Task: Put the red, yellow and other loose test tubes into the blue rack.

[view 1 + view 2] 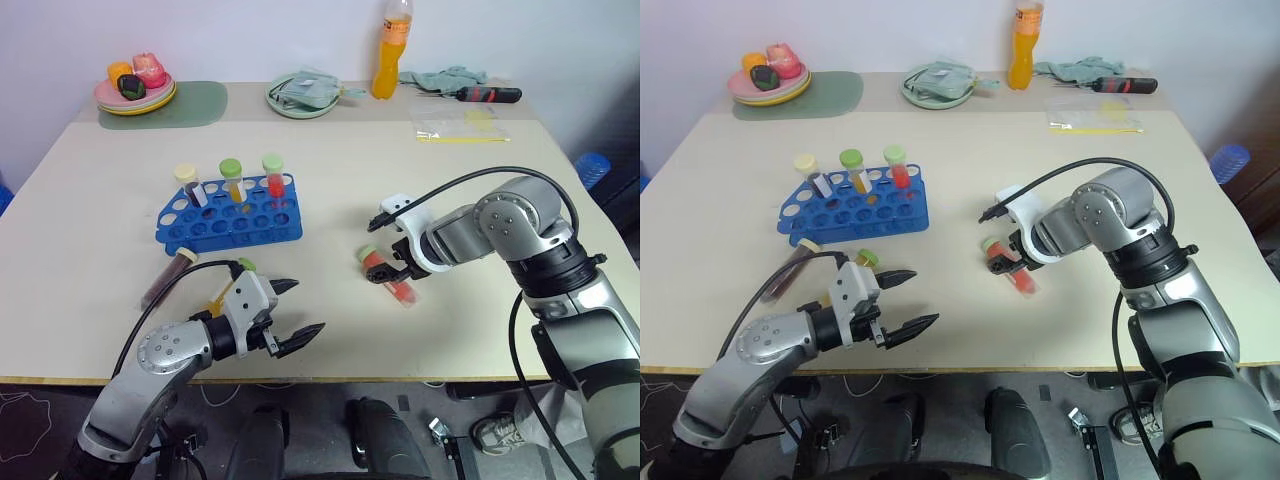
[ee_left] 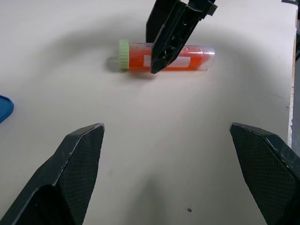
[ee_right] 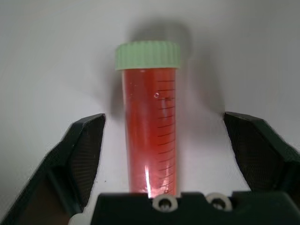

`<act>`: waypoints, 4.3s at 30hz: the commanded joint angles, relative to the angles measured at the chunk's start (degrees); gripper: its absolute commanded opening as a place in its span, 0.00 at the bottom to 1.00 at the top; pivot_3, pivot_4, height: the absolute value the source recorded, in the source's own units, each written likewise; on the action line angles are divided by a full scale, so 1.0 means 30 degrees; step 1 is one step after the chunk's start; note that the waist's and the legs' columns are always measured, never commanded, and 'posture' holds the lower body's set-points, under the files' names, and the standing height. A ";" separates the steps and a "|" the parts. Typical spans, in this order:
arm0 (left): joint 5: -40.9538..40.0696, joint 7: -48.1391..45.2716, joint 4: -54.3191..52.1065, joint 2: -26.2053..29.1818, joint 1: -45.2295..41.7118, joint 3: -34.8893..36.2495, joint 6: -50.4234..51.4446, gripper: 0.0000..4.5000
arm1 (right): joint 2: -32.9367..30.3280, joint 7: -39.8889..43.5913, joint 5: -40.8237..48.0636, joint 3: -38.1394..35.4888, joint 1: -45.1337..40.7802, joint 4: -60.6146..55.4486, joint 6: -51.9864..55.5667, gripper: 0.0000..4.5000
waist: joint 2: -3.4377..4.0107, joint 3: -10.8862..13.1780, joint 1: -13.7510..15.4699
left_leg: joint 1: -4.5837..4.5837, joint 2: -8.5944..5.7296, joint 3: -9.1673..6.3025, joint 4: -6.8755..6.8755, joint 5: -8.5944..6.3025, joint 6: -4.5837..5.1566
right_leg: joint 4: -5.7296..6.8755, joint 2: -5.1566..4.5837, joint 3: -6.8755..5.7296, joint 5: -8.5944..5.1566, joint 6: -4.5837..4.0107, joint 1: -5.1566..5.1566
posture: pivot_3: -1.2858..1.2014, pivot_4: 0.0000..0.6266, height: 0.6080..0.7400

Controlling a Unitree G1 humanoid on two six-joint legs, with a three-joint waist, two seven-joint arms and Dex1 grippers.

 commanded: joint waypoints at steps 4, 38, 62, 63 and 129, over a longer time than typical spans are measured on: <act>0.0190 -0.0095 -0.0324 0.0196 0.0469 0.0326 -0.0678 1.00 | 0.0304 -0.3270 0.3321 -0.0042 -0.0579 0.0725 0.0114 0.25 | 0.0000 0.0000 -0.0005 | 0.0000 0.0000 -0.0001 -0.0001 0.0000 0.0002 | -0.0001 0.0002 -0.0001 0.0000 -0.0001 0.0000 | 0.52 0.24 1.00; 0.1597 0.5318 0.2907 -0.3077 0.2447 0.6553 -0.4641 1.00 | 1.4806 0.7748 -1.6870 -0.2267 0.2340 0.7850 -3.0444 0.17 | -0.0002 -0.0008 -0.0471 | 0.0020 0.0004 -0.0009 -0.0009 -0.0008 0.0006 | 0.0055 -0.0013 -0.0009 0.0006 0.0006 -0.0013 | 0.52 0.24 1.00; 0.1232 0.4649 0.2284 -0.3015 0.2197 0.6171 -0.3925 1.00 | 1.5998 0.8147 -1.8397 -0.4021 0.2094 1.2396 -3.4459 0.17 | 0.0000 -0.0008 -0.0450 | 0.0031 0.0001 -0.0008 -0.0002 -0.0004 0.0001 | 0.0092 -0.0017 -0.0008 0.0007 0.0004 -0.0013 | 0.52 0.24 1.00; 0.1238 0.4656 0.2189 -0.3016 0.2218 0.6153 -0.3869 1.00 | 1.6014 0.8268 -1.8449 -0.3930 0.2235 1.2506 -3.4760 0.17 | 0.0000 -0.0008 -0.0451 | 0.0033 0.0001 -0.0009 -0.0001 -0.0004 0.0000 | 0.0097 -0.0016 -0.0008 0.0007 0.0004 -0.0013 | 0.52 0.24 1.00; 0.0709 1.2712 0.1481 0.0104 -0.5555 0.3765 0.0759 0.18 | 0.3845 1.9941 -1.4448 -0.2206 1.0026 -0.7501 -2.2968 1.00 | -0.0042 -0.0006 0.0179 | 0.0049 -0.0028 -0.0057 0.0023 0.0083 -0.0152 | 0.0055 -0.0019 -0.0018 -0.0033 0.0019 0.0067 | 0.52 0.24 1.00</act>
